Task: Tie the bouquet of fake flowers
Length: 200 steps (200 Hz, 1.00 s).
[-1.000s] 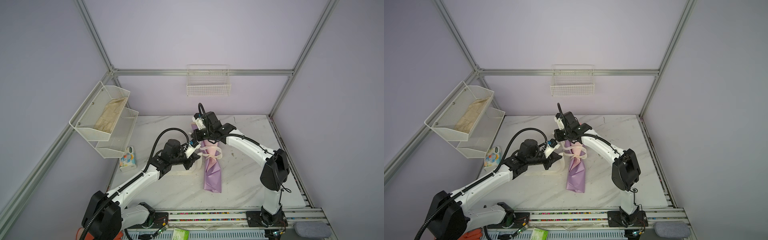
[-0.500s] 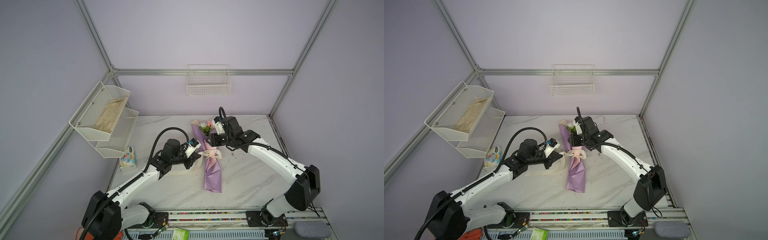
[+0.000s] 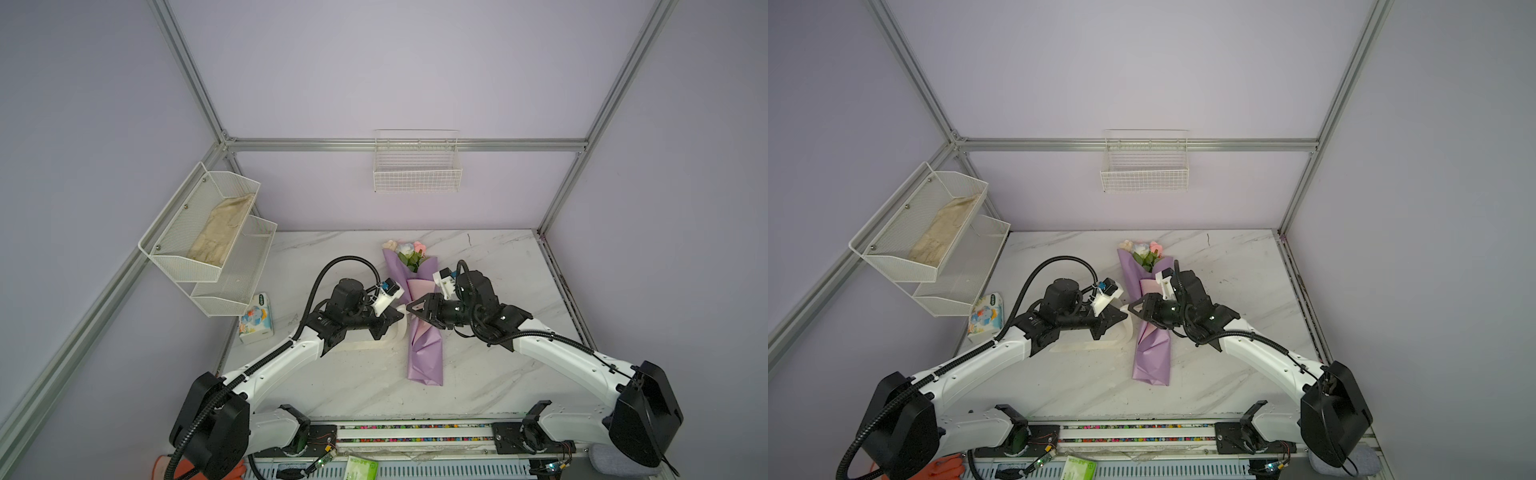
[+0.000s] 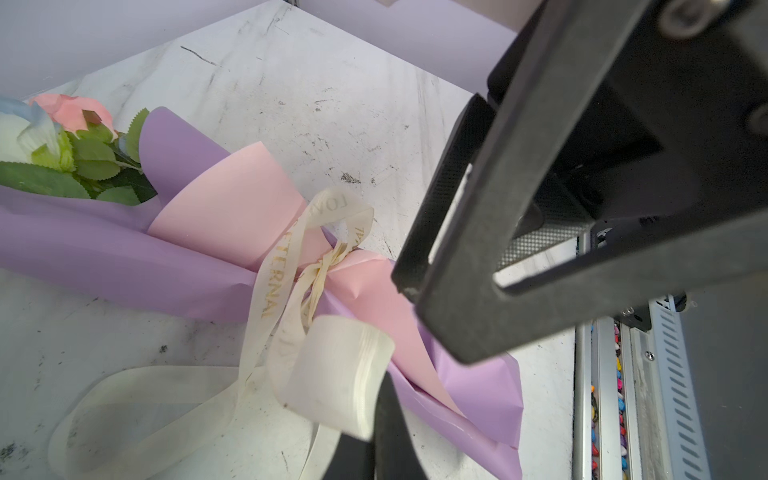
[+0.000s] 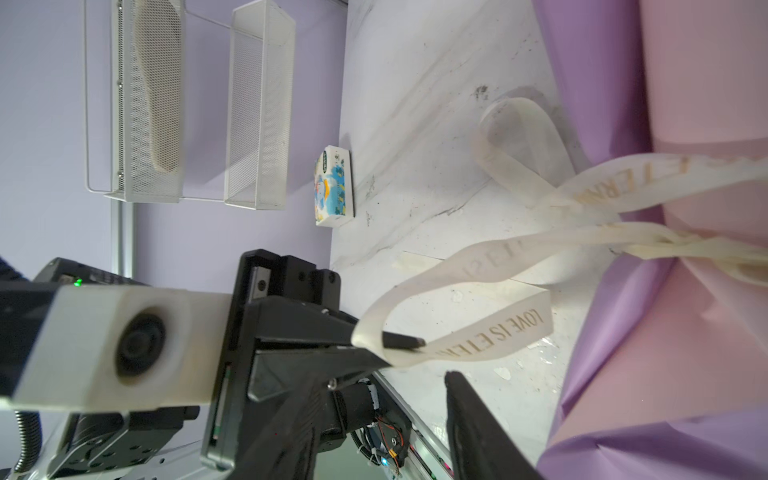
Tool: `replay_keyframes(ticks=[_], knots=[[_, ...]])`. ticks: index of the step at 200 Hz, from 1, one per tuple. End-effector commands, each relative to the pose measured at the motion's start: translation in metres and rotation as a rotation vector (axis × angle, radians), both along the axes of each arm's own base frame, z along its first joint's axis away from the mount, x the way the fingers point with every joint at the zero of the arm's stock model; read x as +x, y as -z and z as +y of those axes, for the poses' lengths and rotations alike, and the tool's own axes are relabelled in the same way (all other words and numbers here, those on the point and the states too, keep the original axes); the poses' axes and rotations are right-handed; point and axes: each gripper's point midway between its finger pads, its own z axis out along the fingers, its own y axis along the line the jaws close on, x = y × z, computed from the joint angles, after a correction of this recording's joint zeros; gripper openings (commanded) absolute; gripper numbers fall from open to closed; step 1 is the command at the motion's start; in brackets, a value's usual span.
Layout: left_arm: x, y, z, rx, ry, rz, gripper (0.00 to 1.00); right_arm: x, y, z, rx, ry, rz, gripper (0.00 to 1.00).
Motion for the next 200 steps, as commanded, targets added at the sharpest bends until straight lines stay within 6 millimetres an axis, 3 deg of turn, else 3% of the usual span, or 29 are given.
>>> replay_keyframes(ticks=[1,27,35,65,84,124,136,153,179,200], knots=[[0.001,-0.022,-0.012,-0.065,0.037,-0.004,0.0,0.004,-0.019,0.017,0.095,-0.025,-0.017,0.51],[0.003,-0.024,-0.013,-0.068,0.034,-0.004,0.0,0.003,-0.016,0.021,0.079,-0.052,-0.015,0.51],[0.004,-0.025,-0.013,-0.068,0.031,-0.007,0.0,0.005,-0.003,0.023,0.051,-0.053,0.007,0.51],[0.003,-0.027,-0.012,-0.073,0.029,-0.019,0.0,0.006,0.01,0.021,0.017,-0.043,0.017,0.5],[0.003,-0.027,-0.012,-0.073,0.03,-0.023,0.0,0.004,0.016,0.025,0.013,-0.073,0.029,0.39],[0.006,-0.025,-0.01,-0.061,0.009,-0.016,0.0,0.002,0.009,0.026,0.022,-0.1,-0.01,0.09],[0.006,-0.024,-0.008,-0.048,-0.002,0.001,0.07,0.006,0.013,0.019,-0.022,-0.063,-0.016,0.01],[0.006,-0.017,0.001,-0.003,-0.052,0.034,0.4,0.012,0.017,0.011,-0.051,-0.01,-0.035,0.0],[0.023,-0.002,0.048,0.1,-0.337,0.065,0.62,0.014,0.026,0.012,-0.061,-0.009,-0.025,0.0],[0.039,0.006,0.081,0.091,-0.481,0.065,0.69,0.014,0.028,0.015,-0.046,-0.021,-0.021,0.0]])
